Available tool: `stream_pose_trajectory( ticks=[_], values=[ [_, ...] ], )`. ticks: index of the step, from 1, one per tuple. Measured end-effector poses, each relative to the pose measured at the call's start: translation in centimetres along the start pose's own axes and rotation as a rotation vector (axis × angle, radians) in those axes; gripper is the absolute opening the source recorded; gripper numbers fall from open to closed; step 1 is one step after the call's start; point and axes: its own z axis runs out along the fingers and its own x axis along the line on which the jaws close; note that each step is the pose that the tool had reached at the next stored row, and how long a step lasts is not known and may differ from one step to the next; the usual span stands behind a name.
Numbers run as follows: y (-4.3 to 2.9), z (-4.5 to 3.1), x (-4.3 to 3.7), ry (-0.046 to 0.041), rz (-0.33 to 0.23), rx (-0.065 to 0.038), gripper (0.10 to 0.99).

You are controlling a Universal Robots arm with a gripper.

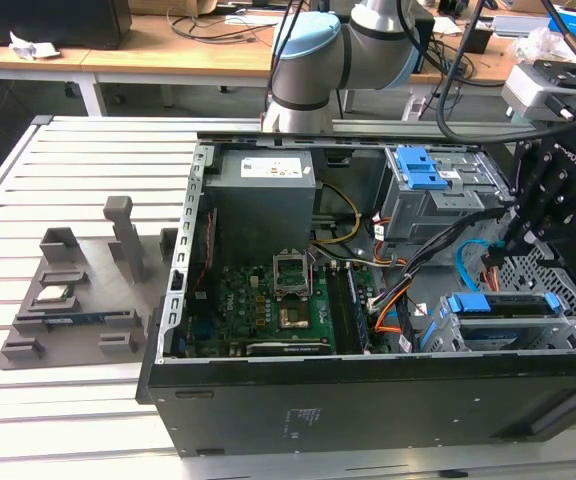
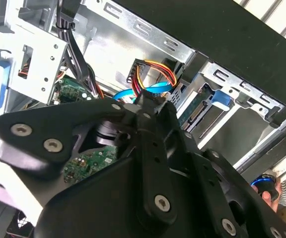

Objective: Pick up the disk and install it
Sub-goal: 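Insert the first disk wire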

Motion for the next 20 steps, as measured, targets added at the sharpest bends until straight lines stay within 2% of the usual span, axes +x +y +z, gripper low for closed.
stream_pose_trajectory(
  ticks=[1,2,9,20],
  values=[
    [0.0,0.0,0.0,0.0002,0.0,0.0,0.22],
    [0.0,0.0,0.0,0.0005,0.0,0.0,0.169],
    [-0.01,0.0,0.08,0.0036,0.0,0.0,0.165],
    [-0.1,0.04,2.31,0.0099,0.0,0.0,0.165]
  ],
)
